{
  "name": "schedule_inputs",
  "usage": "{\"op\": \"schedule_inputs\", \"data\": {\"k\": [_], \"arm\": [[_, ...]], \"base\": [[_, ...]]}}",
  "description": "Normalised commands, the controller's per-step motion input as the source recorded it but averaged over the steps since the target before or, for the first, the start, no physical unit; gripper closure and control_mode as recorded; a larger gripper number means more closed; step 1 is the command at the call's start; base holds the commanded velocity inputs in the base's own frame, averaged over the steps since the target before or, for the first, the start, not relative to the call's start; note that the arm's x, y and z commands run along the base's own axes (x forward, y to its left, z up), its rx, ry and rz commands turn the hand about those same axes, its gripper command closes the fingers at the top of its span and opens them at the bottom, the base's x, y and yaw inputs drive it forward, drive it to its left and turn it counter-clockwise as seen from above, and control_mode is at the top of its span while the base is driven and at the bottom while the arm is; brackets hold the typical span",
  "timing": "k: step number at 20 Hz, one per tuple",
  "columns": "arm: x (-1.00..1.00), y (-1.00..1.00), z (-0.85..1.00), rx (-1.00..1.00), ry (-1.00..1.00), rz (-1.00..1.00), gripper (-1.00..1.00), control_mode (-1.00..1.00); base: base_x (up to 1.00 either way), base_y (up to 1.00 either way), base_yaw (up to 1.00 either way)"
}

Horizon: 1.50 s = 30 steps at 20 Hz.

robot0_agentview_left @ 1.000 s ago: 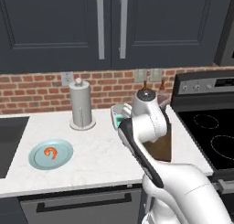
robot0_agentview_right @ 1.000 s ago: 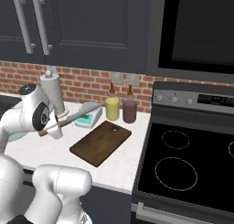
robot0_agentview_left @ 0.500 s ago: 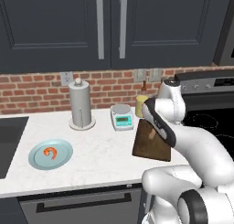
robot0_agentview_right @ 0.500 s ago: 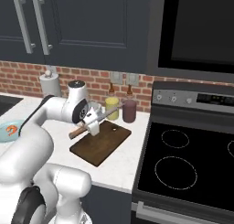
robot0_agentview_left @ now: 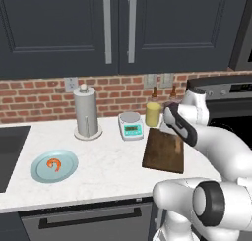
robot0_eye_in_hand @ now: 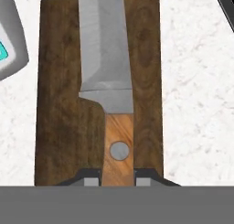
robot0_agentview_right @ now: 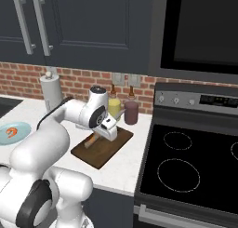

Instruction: Pick up the knife from the drawer and place it on the cutting board. Then place the meat from the plate to the cutting board.

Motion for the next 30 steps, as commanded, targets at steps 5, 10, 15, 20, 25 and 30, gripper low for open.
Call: {"op": "schedule_inputs", "data": {"k": [5, 10, 15, 20, 25, 30], "arm": [[-0.01, 0.04, -0.54, -0.08, 0.0, 0.03, 1.0, -1.0], [0.0, 0.0, -0.47, -0.07, 0.01, 0.0, 1.0, -1.0], [0.0, 0.0, -0.36, -0.02, 0.01, 0.0, 1.0, -1.0], [0.12, 0.0, -0.09, 0.0, 0.0, 0.0, -1.0, -1.0], [0.04, 0.0, 0.0, 0.0, 0.0, 0.0, -1.0, -1.0], [-0.11, 0.22, 0.58, 0.0, 0.0, -0.01, -1.0, -1.0]], "base": [[0.0, 0.0, 0.0], [0.0, 0.0, 0.0], [0.0, 0.0, 0.0], [0.0, 0.0, 0.0], [0.0, 0.0, 0.0], [0.0, 0.0, 0.0]]}}
